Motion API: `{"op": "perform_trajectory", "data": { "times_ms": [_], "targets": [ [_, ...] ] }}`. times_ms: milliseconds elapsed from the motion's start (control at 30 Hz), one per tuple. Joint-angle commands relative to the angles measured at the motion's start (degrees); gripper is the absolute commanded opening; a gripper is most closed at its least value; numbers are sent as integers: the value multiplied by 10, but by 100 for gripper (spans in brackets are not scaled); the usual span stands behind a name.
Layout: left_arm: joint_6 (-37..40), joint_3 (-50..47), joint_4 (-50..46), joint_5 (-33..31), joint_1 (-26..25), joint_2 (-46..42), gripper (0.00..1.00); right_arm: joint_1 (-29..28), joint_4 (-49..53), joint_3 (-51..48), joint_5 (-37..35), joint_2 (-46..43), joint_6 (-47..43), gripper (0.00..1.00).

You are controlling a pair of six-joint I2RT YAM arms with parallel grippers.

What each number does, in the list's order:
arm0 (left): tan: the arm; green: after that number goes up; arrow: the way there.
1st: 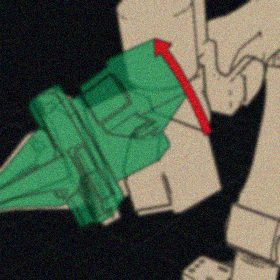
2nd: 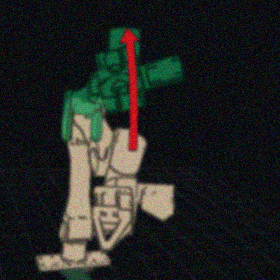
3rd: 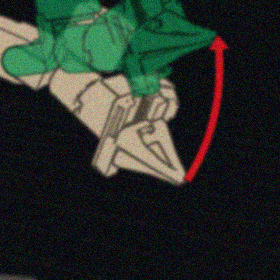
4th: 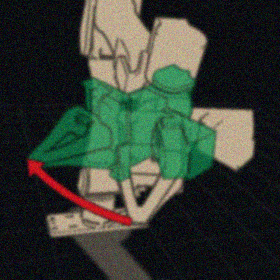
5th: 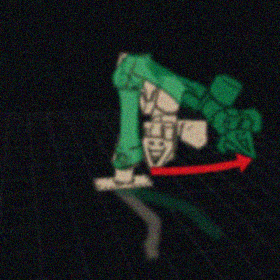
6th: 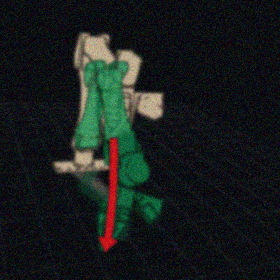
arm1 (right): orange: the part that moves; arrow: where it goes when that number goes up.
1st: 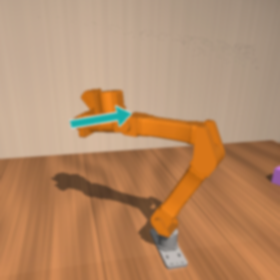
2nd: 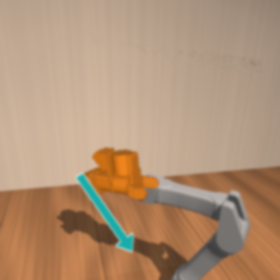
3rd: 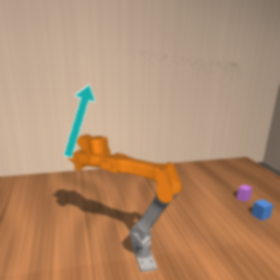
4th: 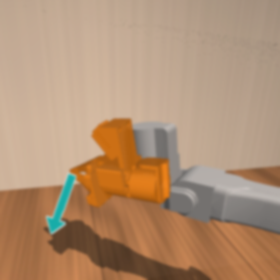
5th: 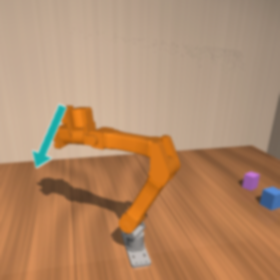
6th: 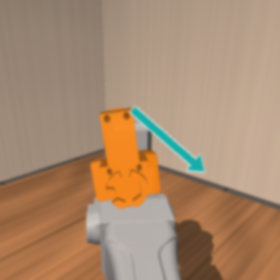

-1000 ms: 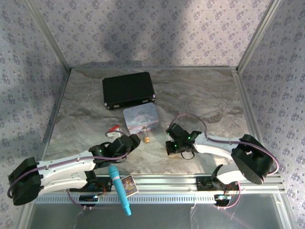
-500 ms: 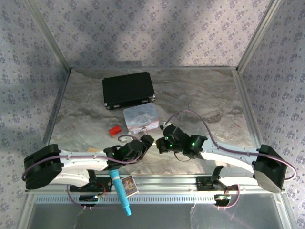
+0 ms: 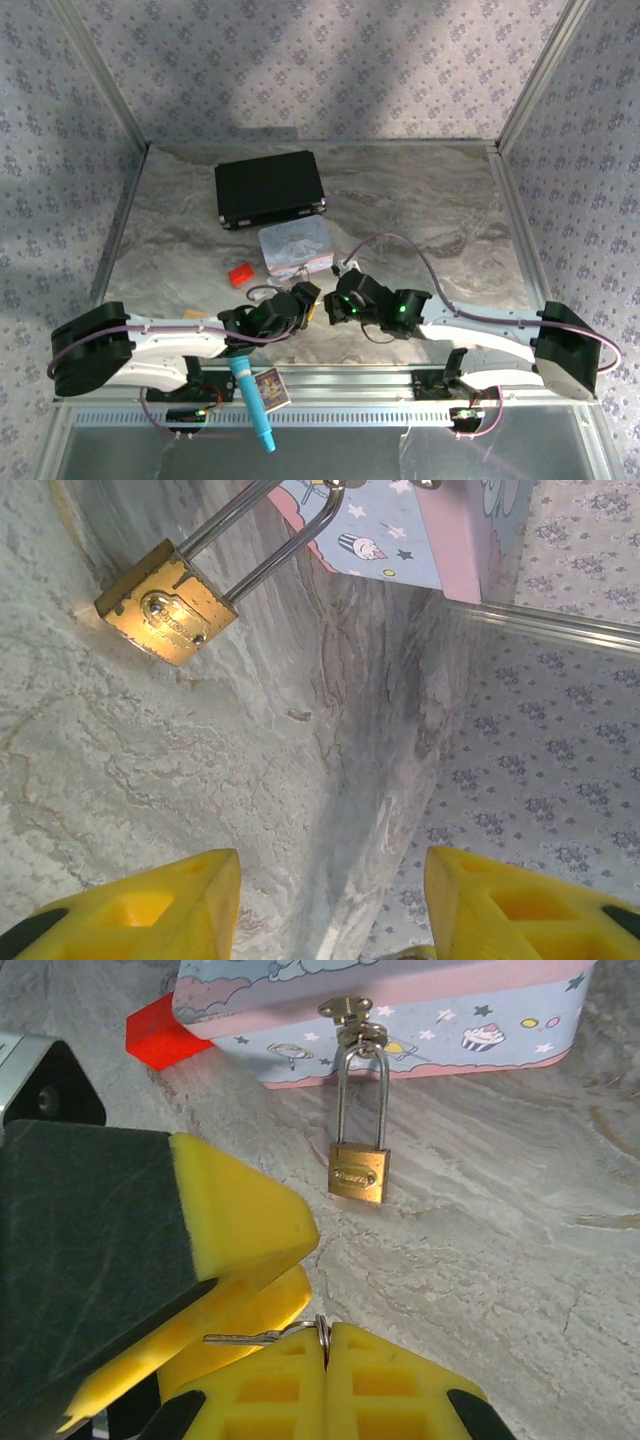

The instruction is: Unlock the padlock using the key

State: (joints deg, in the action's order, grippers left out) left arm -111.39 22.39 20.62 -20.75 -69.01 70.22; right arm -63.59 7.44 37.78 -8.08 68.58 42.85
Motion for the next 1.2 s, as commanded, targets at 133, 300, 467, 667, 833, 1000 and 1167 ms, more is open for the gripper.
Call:
{"op": "perform_trajectory", "data": {
  "times_ms": [133,300,467,667,833,1000,1167],
  "targets": [
    [-14,12,16,15,-3,-8,56,-27,3,24,-60,28,-12,0],
    [-22,8,0,9,-3,-18,44,-52,11,37,-92,40,-19,0],
    [-24,5,-2,16,-3,-21,49,-55,0,26,-103,36,-9,0],
    [-62,1,43,38,-5,-1,91,-63,-63,-8,-144,35,29,0],
    [-79,4,101,59,-5,20,91,-79,-100,-13,-178,38,20,0],
    [-85,-1,96,48,-5,12,81,-99,-96,-16,-192,33,16,0],
    [-91,-14,90,35,-2,4,62,-110,-110,-38,-186,16,6,0]
  ]
}}
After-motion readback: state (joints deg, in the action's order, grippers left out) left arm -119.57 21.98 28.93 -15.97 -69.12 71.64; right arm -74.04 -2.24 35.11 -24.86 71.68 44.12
